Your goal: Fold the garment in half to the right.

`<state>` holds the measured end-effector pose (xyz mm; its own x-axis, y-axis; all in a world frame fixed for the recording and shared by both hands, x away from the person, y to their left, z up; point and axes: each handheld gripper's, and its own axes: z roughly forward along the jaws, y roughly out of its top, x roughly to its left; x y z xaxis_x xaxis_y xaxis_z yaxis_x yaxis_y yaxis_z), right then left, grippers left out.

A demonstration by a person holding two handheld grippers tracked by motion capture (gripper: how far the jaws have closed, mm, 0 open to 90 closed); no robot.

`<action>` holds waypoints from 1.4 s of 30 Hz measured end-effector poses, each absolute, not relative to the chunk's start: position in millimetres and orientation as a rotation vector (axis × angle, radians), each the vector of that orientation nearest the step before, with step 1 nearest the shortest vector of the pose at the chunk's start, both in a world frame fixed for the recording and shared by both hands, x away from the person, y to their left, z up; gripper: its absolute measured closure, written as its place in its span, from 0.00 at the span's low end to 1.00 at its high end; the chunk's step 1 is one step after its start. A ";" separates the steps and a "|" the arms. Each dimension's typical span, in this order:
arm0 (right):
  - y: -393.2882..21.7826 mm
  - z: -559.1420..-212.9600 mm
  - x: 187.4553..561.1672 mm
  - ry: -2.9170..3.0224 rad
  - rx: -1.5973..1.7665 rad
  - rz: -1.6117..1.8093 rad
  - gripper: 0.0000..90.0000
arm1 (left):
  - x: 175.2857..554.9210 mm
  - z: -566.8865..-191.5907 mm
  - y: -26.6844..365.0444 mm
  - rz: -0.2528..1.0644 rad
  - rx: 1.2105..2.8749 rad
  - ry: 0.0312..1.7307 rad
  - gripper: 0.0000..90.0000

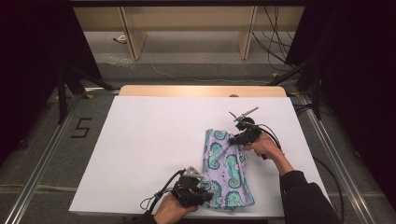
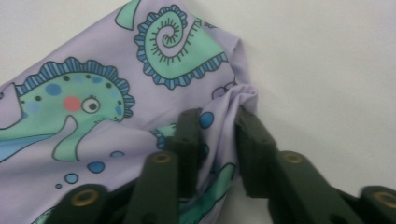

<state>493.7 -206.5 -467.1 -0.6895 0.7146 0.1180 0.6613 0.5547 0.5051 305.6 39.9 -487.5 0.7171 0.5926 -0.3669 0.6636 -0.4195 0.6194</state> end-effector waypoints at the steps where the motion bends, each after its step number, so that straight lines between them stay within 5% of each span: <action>1: -206.4 -467.0 493.8 2.681 1.188 0.812 0.87 | 305.2 -487.6 39.6 -0.114 2.134 0.951 0.81; 42: -182.6 -467.9 512.0 2.608 1.141 0.965 0.92 | 324.3 -479.3 58.5 -0.064 2.184 0.936 0.86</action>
<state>512.0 -182.6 -467.9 -0.7042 0.6989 0.1253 0.6121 0.5081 0.6060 324.3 58.5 -479.3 0.7319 0.6040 -0.3153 0.6414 -0.4548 0.6178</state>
